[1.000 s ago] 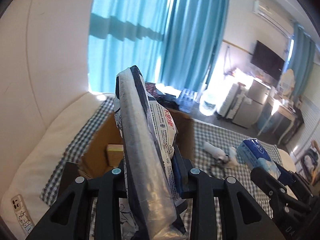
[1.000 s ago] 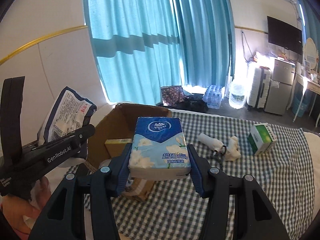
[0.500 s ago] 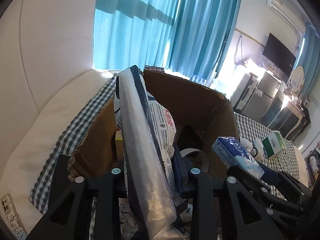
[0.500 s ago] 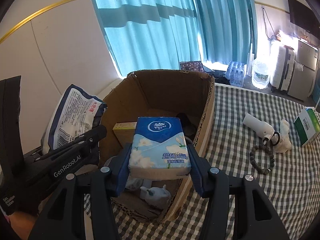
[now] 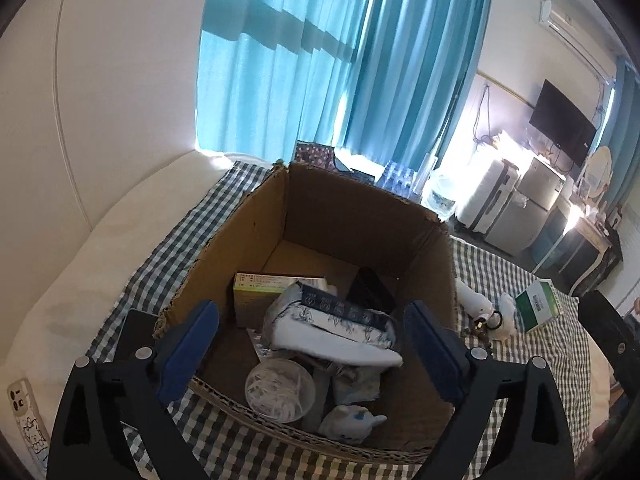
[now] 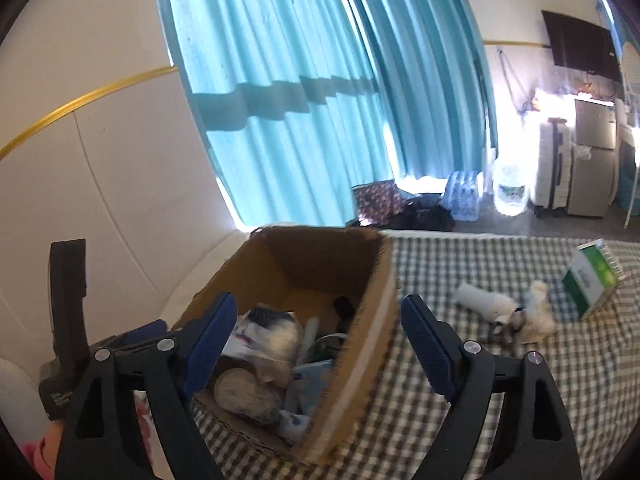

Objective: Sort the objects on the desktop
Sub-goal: 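Carry both packs over the box and release them inside, then move both tools toward the bead bracelet and white cloth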

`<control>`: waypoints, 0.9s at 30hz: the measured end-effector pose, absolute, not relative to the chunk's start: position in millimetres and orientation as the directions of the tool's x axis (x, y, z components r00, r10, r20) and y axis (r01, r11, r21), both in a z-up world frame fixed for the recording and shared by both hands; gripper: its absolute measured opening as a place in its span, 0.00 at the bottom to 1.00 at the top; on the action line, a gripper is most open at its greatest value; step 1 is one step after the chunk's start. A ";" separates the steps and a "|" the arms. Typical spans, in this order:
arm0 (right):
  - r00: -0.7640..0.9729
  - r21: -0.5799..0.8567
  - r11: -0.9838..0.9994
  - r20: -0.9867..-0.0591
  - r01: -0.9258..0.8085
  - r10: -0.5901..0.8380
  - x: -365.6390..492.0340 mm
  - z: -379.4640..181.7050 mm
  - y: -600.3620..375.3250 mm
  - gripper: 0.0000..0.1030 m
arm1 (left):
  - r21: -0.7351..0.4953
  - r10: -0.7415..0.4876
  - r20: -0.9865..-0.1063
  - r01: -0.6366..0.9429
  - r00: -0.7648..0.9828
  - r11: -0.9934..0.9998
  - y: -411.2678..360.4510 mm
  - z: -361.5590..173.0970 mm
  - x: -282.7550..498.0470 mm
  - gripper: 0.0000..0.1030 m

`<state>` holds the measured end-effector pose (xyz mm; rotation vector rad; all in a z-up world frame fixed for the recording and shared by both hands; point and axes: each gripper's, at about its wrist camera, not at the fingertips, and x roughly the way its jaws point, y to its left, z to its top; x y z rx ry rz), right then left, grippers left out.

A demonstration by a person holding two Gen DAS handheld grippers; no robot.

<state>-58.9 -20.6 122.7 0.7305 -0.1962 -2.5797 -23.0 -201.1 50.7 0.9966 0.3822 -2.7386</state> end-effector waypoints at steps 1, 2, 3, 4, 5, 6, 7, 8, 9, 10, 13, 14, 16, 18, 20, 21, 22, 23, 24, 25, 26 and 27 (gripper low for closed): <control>-0.770 0.243 -0.897 -0.461 0.370 -0.442 -55.4 127.1 -10.6 0.82 | -0.168 -0.098 -0.643 0.264 -0.760 -0.950 -192.3 56.3 -20.1 0.98; -0.780 0.236 -0.905 -0.459 0.354 -0.425 -51.9 131.4 0.6 0.82 | -0.165 -0.093 -0.636 0.253 -0.766 -0.953 -183.2 61.4 -17.5 1.00; -0.790 0.231 -0.914 -0.460 0.334 -0.405 -47.4 135.5 13.2 0.82 | -0.165 -0.084 -0.632 0.239 -0.771 -0.957 -173.3 65.5 -15.2 1.00; -0.800 0.227 -0.922 -0.460 0.313 -0.385 -42.6 139.5 25.9 0.82 | -0.167 -0.070 -0.631 0.223 -0.773 -0.960 -161.9 68.6 -12.8 1.00; -0.809 0.224 -0.929 -0.460 0.294 -0.366 -37.9 142.7 38.8 0.82 | -0.167 -0.056 -0.632 0.206 -0.773 -0.964 -149.4 71.3 -10.4 1.00; -0.817 0.219 -0.936 -0.461 0.275 -0.348 -32.0 145.3 52.9 0.82 | -0.164 -0.044 -0.635 0.191 -0.771 -0.968 -136.7 73.3 -8.3 1.00; -0.822 0.212 -0.942 -0.463 0.259 -0.330 -26.3 147.4 65.5 0.82 | -0.159 -0.033 -0.640 0.174 -0.768 -0.972 -122.1 74.1 -6.0 1.00; -0.828 0.203 -0.948 -0.466 0.244 -0.313 -21.5 149.2 76.5 0.82 | -0.153 -0.020 -0.645 0.154 -0.764 -0.976 -107.2 74.3 -3.9 1.00; -0.833 0.192 -0.954 -0.469 0.230 -0.295 -16.5 150.8 87.7 0.82 | -0.151 -0.005 -0.649 0.135 -0.760 -0.979 -94.5 74.0 -2.4 1.00; -0.837 0.178 -0.960 -0.473 0.216 -0.276 -11.8 152.2 98.6 0.82 | -0.152 0.017 -0.655 0.110 -0.756 -0.982 -79.5 72.3 -1.0 1.00; -0.850 0.141 -0.973 -0.475 0.182 -0.228 2.4 152.9 130.8 0.82 | -0.164 0.070 -0.678 0.059 -0.732 -0.985 -40.8 62.2 -0.9 1.00; -0.851 0.132 -0.976 -0.480 0.173 -0.215 5.5 151.8 140.9 0.82 | -0.168 0.082 -0.690 0.049 -0.720 -0.985 -27.8 56.3 -2.5 1.00; -0.853 0.110 -0.982 -0.487 0.156 -0.190 10.3 148.8 159.8 0.82 | -0.172 0.100 -0.703 0.033 -0.704 -0.984 -7.2 45.3 -6.3 1.00; -0.856 0.074 -0.988 -0.494 0.135 -0.154 13.4 142.4 177.3 0.82 | -0.169 0.111 -0.706 0.014 -0.699 -0.985 12.6 32.1 -11.8 1.00; -0.862 0.059 -0.992 -0.492 0.108 -0.123 15.7 135.8 194.8 0.82 | -0.161 0.119 -0.716 -0.004 -0.688 -0.987 28.9 16.7 -19.7 1.00; -0.864 0.064 -0.993 -0.491 0.097 -0.116 15.8 132.5 203.4 0.82 | -0.148 0.111 -0.726 -0.003 -0.679 -0.989 34.5 8.0 -24.9 1.00; -0.864 0.076 -0.993 -0.491 0.088 -0.114 14.8 128.8 211.9 0.82 | -0.132 0.096 -0.737 0.004 -0.668 -0.991 39.3 -1.6 -31.6 1.00; -0.864 0.089 -0.993 -0.491 0.080 -0.113 12.7 124.9 219.6 0.82 | -0.121 0.083 -0.748 0.013 -0.659 -0.993 43.5 -10.9 -37.6 1.00; -0.863 0.106 -0.992 -0.492 0.072 -0.115 9.5 120.4 227.3 0.82 | -0.114 0.071 -0.755 0.024 -0.652 -0.993 45.6 -18.9 -42.5 1.00; -0.862 0.122 -0.990 -0.493 0.067 -0.119 6.7 115.9 232.9 0.82 | -0.109 0.060 -0.761 0.037 -0.645 -0.993 46.8 -27.8 -49.3 1.00; -0.860 0.137 -0.989 -0.496 0.062 -0.123 3.3 111.1 238.1 0.82 | -0.107 0.051 -0.766 0.049 -0.641 -0.993 48.2 -36.0 -55.6 1.00; -0.856 0.154 -0.987 -0.501 0.057 -0.127 -1.7 105.0 243.8 0.82 | -0.106 0.044 -0.769 0.059 -0.638 -0.993 48.7 -42.5 -60.5 1.00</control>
